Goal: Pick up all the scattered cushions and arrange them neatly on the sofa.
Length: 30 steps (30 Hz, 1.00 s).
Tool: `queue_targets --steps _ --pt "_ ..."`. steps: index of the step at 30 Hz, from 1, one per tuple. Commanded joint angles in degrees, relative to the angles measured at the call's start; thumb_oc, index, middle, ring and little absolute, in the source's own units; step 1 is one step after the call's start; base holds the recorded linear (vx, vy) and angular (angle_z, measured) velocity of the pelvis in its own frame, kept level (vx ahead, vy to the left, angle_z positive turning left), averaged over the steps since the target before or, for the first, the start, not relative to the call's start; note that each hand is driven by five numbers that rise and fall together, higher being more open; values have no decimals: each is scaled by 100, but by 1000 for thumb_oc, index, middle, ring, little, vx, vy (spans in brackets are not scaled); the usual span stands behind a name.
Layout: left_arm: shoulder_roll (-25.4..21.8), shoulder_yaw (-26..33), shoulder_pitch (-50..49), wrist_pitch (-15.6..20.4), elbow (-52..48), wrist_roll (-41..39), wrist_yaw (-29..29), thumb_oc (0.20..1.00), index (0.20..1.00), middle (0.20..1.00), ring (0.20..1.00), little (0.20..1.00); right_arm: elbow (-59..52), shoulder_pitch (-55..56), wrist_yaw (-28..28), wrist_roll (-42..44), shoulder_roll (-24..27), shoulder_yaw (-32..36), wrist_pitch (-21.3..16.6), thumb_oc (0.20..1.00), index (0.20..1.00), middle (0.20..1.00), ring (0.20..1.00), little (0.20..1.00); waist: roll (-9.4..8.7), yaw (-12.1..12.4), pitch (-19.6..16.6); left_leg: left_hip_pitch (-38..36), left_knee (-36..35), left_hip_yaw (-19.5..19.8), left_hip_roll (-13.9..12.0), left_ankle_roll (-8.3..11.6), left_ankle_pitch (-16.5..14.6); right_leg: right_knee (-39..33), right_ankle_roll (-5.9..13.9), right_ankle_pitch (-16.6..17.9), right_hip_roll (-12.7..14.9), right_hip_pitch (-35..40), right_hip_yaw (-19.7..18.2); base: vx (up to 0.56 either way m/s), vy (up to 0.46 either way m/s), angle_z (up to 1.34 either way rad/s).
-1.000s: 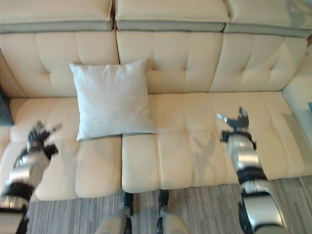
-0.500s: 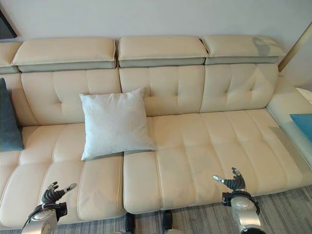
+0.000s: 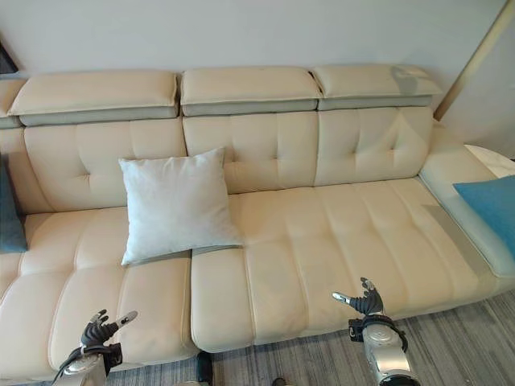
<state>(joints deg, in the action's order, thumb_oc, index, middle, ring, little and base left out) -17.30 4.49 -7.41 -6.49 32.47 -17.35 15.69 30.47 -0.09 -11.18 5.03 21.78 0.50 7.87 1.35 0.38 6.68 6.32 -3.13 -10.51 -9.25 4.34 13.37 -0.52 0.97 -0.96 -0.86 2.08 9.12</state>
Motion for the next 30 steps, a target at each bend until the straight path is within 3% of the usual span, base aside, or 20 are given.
queue_targets --steps 1,3,4,6,9,10,11,13,20,23,25,27,28,29,30 --pt "-326 20 416 184 -183 129 44 1000 1000 1000 1000 1000 -482 -239 -154 100 142 -44 -239 1000 1000 1000 1000 1000 -253 -106 428 157 -187 104 666 220 -438 -345 166 -609 20 568 268 -341 -180 26" --pt "-288 7 352 169 -246 275 -3 1000 1000 1000 1000 1000 -560 -215 -82 51 141 -94 -207 1000 1000 1000 1000 1000 -312 -96 427 -110 -29 203 813 -10 -596 -350 201 -459 127 447 330 -279 -136 21" --pt "-288 8 347 167 -249 276 -3 1000 1000 1000 1000 1000 -564 -211 -82 50 140 -95 -205 1000 1000 1000 1000 1000 -316 -92 430 -102 8 197 813 -12 -624 -350 205 -462 131 455 325 -196 -79 -5" --pt "-256 4 244 159 -328 325 -57 1000 1000 1000 1000 1000 -605 -187 -36 45 98 -124 -188 1000 1000 1000 1000 1000 -381 -74 397 -188 658 228 905 -175 -1234 -399 205 -378 229 385 278 -137 -36 -9" --pt "-149 52 91 177 -366 197 -80 1000 1000 1000 1000 1000 -587 -166 0 27 77 -236 -185 1000 1000 1000 1000 1000 -379 -18 332 -448 1060 460 1043 -302 -1844 -448 215 -349 227 343 108 -90 4 -8" --pt "-149 53 91 177 -367 197 -80 1000 1000 1000 1000 1000 -587 -167 0 27 77 -236 -184 1000 1000 1000 1000 1000 -380 -16 329 -442 1057 457 1044 -303 -1837 -448 214 -343 228 335 106 -40 67 -44" --pt "-94 -16 9 142 -384 203 -86 1000 1000 1000 1000 1000 -584 -60 7 7 -5 -250 -177 1000 1000 1000 1000 1000 -272 -89 206 -735 398 524 1012 -281 -1550 -437 242 -314 145 248 89 -25 84 -46" --pt "-70 -109 12 102 -309 308 -101 1000 1000 1000 1000 1000 -547 3 18 7 -17 -246 -156 1000 1000 1000 1000 1000 -198 -177 88 -944 -186 558 1014 -247 -1376 -448 259 -306 111 251 109 -13 100 -14" --pt "-31 -363 109 0 -191 481 -205 1000 1000 1000 1000 1000 -649 307 -50 113 -160 -85 -155 1000 1000 1000 1000 1000 -111 -462 29 -1076 -187 316 1042 -295 -1547 -448 333 -213 168 232 -58 -41 101 -4" --pt "17 -420 138 -30 -128 560 -239 1000 1000 1000 1000 1000 -782 392 -28 90 -212 -12 -111 1000 1000 1000 1000 1000 -55 -616 95 -1111 -187 -122 1019 -385 -1652 -310 411 -125 204 24 -391 -71 119 -64" --pt "10 -434 197 -17 -178 605 -199 1000 1000 1000 1000 1000 -810 352 -76 98 -260 41 -130 1000 1000 1000 1000 1000 22 -710 180 -1116 -187 -512 964 -458 -1728 192 456 -213 244 -331 -489 -102 112 -91" --pt "-10 -423 269 2 -198 649 -185 1000 1000 1000 1000 1000 -806 302 -88 77 -281 58 -151 1000 1000 1000 1000 1000 69 -762 297 -1159 -187 -907 911 -490 -1801 604 551 -225 372 -613 -265 -86 65 -126" --pt "-10 -423 269 2 -198 649 -185 1000 1000 1000 1000 1000 -806 302 -88 77 -281 59 -151 1000 1000 1000 1000 1000 69 -761 296 -1159 -187 -909 912 -490 -1801 606 551 -225 372 -615 -266 -11 13 -157" --pt "-35 -331 239 0 -308 664 -158 1000 1000 1000 1000 1000 -796 301 -107 72 -300 110 -168 1000 1000 1000 1000 1000 99 -702 347 -1284 -187 -1301 846 -443 -1924 762 644 -190 690 -693 630 14 -23 -166" --pt "-48 -301 227 -18 -313 712 -191 1000 1000 1000 1000 1000 -792 315 -86 59 -280 132 -156 1000 1000 1000 1000 1000 102 -709 357 -1329 -187 -1508 820 -415 -1929 735 663 -119 780 -733 974 33 -51 -233"
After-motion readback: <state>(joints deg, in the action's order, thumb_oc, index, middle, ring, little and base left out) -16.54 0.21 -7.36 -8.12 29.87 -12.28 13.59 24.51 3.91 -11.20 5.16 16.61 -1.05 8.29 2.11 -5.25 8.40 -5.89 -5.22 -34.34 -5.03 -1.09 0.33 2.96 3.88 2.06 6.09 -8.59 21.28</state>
